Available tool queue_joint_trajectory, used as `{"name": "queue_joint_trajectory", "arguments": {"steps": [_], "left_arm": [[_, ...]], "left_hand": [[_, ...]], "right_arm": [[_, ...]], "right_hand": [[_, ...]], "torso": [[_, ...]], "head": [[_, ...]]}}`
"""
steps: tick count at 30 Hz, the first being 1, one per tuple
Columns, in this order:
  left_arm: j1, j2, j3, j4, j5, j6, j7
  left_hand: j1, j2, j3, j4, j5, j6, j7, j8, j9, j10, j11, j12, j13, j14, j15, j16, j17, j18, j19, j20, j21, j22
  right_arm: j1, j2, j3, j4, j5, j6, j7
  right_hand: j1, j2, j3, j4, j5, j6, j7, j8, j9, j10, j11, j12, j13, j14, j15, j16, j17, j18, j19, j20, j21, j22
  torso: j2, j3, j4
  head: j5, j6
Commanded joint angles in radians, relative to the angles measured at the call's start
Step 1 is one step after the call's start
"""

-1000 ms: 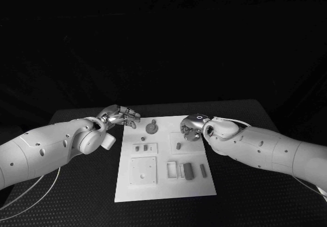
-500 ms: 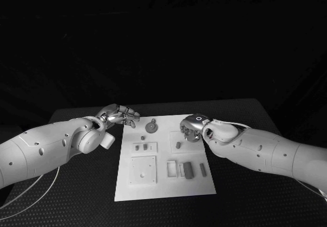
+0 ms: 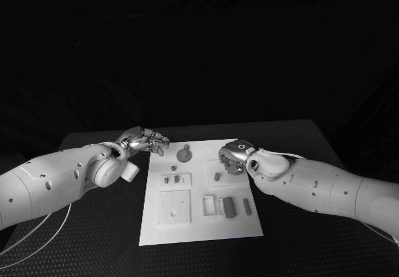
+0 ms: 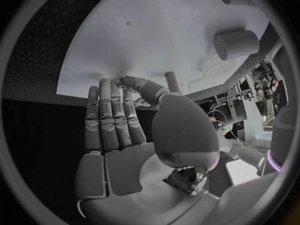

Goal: Assemble the parts on the task board

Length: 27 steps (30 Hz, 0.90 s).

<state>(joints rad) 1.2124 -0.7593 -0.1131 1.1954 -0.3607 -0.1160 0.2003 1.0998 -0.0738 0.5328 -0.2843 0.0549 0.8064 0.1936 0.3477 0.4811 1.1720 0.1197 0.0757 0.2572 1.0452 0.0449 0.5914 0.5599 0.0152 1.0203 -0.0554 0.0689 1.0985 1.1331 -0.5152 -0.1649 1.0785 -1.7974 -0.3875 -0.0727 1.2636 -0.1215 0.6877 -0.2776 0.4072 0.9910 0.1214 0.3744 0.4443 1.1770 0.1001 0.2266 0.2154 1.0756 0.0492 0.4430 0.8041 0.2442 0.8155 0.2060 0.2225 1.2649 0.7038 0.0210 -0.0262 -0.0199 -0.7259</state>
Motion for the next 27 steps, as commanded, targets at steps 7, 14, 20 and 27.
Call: {"name": "queue_joint_trajectory", "arguments": {"steps": [7, 14, 20, 27], "left_arm": [[0.002, 0.002, 0.001, -0.001, 0.001, 0.004, 0.003], [0.002, 0.002, 0.001, -0.003, -0.001, 0.004, 0.002], [0.002, 0.002, 0.001, -0.004, -0.002, 0.002, 0.001], [0.002, 0.002, 0.001, -0.005, -0.002, 0.001, -0.001]], "left_hand": [[-0.002, -0.005, -0.008, -0.002, -0.002, -0.006, -0.001, 0.004, -0.002, -0.002, 0.004, -0.001, -0.001, 0.007, -0.001, -0.005, 0.002, 0.001, -0.001, 0.002, -0.002, -0.003], [-0.002, -0.005, -0.008, -0.002, -0.002, -0.007, 0.0, 0.004, -0.003, -0.004, 0.005, -0.002, -0.001, 0.009, -0.001, -0.005, 0.004, 0.001, 0.0, 0.002, -0.002, -0.004], [-0.002, -0.006, -0.009, -0.002, -0.002, -0.009, 0.0, 0.004, -0.003, -0.005, 0.005, -0.002, -0.001, 0.009, -0.002, -0.006, 0.006, 0.001, 0.0, 0.001, -0.002, -0.005], [-0.001, -0.007, -0.01, -0.002, -0.002, -0.013, 0.002, 0.004, -0.005, -0.008, 0.007, -0.003, -0.002, 0.01, -0.002, -0.007, 0.008, 0.001, 0.0, 0.001, -0.002, -0.006]], "right_arm": [[-0.026, -0.007, -0.012, -0.01, -0.023, 0.026, -0.028], [-0.027, -0.01, -0.012, -0.014, -0.017, 0.013, -0.03], [-0.027, -0.01, -0.012, -0.014, 0.015, -0.013, -0.023], [-0.027, -0.012, -0.012, -0.008, 0.069, -0.036, -0.009]], "right_hand": [[-0.007, 0.012, 0.024, -0.008, 0.002, 0.053, -0.022, 0.022, 0.025, 0.058, -0.027, 0.027, 0.059, 0.063, -0.025, 0.032, 0.062, 0.018, 0.067, -0.016, 0.016, 0.03], [-0.009, 0.014, 0.028, -0.008, 0.002, 0.06, -0.024, 0.023, 0.03, 0.065, -0.031, 0.029, 0.071, 0.071, -0.029, 0.034, 0.075, 0.018, 0.078, -0.019, 0.017, 0.036], [-0.012, 0.015, 0.03, -0.007, 0.002, 0.063, -0.026, 0.022, 0.034, 0.069, -0.033, 0.03, 0.08, 0.077, -0.031, 0.035, 0.083, 0.018, 0.086, -0.022, 0.018, 0.04], [-0.013, 0.018, 0.032, -0.006, 0.002, 0.063, -0.026, 0.021, 0.035, 0.069, -0.033, 0.029, 0.082, 0.078, -0.032, 0.034, 0.086, 0.018, 0.088, -0.023, 0.017, 0.041]], "torso": [[0.0, -0.0004, 0.0004], [0.0, -0.0009, 0.0003], [0.0, -0.001, 0.0005], [0.0, -0.0006, 0.0002]], "head": [[-0.002, -0.003], [-0.004, -0.003], [-0.005, -0.003], [-0.004, -0.003]]}}
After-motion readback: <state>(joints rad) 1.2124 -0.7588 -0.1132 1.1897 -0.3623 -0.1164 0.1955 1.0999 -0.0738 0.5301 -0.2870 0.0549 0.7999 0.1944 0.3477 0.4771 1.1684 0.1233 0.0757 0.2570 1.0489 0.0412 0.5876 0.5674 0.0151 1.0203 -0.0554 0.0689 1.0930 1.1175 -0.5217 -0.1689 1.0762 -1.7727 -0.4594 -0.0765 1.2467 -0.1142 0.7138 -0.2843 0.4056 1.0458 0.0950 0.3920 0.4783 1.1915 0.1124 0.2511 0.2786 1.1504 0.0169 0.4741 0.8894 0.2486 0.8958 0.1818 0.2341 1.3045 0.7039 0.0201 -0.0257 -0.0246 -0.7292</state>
